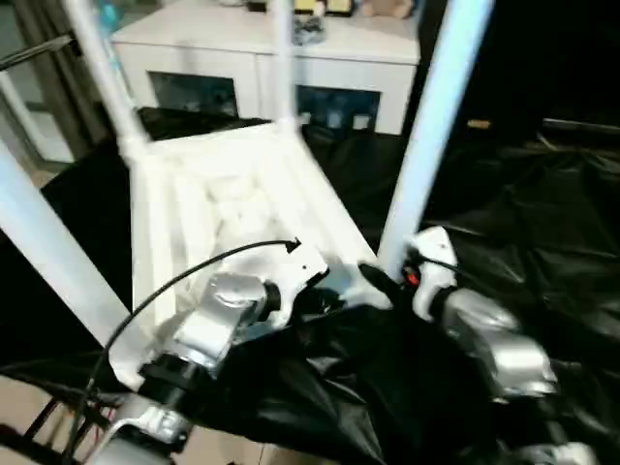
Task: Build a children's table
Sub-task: Rotate leg to tighten
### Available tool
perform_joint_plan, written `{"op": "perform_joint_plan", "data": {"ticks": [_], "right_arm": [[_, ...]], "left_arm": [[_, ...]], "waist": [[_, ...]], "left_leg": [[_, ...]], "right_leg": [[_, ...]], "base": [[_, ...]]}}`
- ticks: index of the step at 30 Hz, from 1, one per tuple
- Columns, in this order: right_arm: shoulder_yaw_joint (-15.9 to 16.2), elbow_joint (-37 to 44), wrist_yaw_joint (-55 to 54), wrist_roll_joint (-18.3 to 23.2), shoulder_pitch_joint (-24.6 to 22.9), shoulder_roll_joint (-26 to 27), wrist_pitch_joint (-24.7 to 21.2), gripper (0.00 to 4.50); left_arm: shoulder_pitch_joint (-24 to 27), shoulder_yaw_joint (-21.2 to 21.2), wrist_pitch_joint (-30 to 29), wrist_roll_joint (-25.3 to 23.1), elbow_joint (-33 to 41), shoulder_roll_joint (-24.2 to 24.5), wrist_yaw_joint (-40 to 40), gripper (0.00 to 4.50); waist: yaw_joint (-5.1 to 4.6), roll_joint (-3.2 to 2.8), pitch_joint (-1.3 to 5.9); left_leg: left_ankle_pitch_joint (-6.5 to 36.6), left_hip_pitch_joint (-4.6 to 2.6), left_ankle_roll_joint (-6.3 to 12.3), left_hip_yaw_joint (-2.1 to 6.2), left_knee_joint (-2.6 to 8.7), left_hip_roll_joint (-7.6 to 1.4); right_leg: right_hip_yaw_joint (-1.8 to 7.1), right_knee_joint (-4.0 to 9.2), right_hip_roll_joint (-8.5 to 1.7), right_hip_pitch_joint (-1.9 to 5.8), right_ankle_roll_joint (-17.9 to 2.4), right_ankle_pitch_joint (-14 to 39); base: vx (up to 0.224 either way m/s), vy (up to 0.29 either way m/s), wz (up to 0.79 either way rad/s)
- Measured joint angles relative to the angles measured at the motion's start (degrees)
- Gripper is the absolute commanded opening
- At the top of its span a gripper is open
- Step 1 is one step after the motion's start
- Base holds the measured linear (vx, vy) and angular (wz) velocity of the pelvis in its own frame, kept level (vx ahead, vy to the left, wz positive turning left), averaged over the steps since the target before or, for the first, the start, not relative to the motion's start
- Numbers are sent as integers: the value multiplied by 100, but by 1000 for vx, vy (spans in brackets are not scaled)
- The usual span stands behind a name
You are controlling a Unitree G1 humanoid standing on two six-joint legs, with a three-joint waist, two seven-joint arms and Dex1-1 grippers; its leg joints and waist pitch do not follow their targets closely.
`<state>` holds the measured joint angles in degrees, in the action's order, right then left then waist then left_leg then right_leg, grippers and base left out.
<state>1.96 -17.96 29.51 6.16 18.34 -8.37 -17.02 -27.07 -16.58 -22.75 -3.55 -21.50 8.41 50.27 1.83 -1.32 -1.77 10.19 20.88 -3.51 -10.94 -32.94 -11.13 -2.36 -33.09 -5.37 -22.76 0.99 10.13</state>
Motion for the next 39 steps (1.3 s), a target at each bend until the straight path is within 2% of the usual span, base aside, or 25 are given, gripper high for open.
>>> {"op": "perform_joint_plan", "data": {"ticks": [3,8,13,19,23,24,26,29,37,39], "right_arm": [[40,109,133,-53,-63,-87,25,363],[294,287,867,-41,-157,-538,147,363],[375,571,2098,338,-335,-1054,85,363],[722,862,3361,646,-431,-1667,-35,363],[774,893,3668,684,-444,-1836,-57,363],[775,897,3728,700,-445,-1861,-95,340],[796,907,3795,726,-446,-1885,-136,340],[800,913,3836,759,-453,-1889,-181,306],[730,1073,3751,788,-553,-1856,-425,272],[610,1077,3443,774,-641,-1700,-395,267]], "left_arm": [[27,-12,-2,0,67,8,79,0],[91,-87,74,51,244,240,439,0],[205,-124,344,255,396,641,1134,0],[219,-181,579,448,413,1027,2022,0],[161,-243,663,473,300,1051,2204,0],[148,-260,688,478,274,1054,2233,0],[132,-279,732,495,230,1078,2317,0],[129,-288,783,500,197,1094,2397,0],[129,-289,788,498,159,1071,2420,0],[129,-266,741,478,148,1020,2213,0]], "waist": [[3,0,-1],[11,-2,0],[57,-8,2],[211,-22,-1],[281,-20,-2],[303,-20,-2],[329,-21,-3],[337,-21,-3],[349,-33,1],[337,-35,2]], "left_leg": [[0,10,1,11,-2,15],[0,13,0,12,6,11],[-1,16,0,12,32,2],[-3,33,15,-5,26,-4],[5,28,9,-19,17,-4],[5,26,8,-20,16,-5],[3,22,6,-29,16,-14],[2,21,3,-36,16,-19],[2,19,3,-36,11,-19],[2,13,2,-35,9,-20]], "right_leg": [[12,7,-2,-4,0,0],[9,-3,0,-10,3,-22],[1,-11,7,-17,-23,-48],[1,-10,4,-27,-19,-20],[9,-13,-1,-25,-23,-21],[9,-15,-1,-24,-23,-22],[7,-24,0,-23,-24,-22],[7,-36,0,-23,-23,-21],[8,-40,-1,-18,-23,-21],[9,-44,-1,-12,-23,-21]], "base": [[0,0,0],[0,0,0],[31,-10,2],[0,0,0],[0,0,0],[0,0,0],[0,0,0],[0,0,0],[0,0,0],[0,0,0]]}}
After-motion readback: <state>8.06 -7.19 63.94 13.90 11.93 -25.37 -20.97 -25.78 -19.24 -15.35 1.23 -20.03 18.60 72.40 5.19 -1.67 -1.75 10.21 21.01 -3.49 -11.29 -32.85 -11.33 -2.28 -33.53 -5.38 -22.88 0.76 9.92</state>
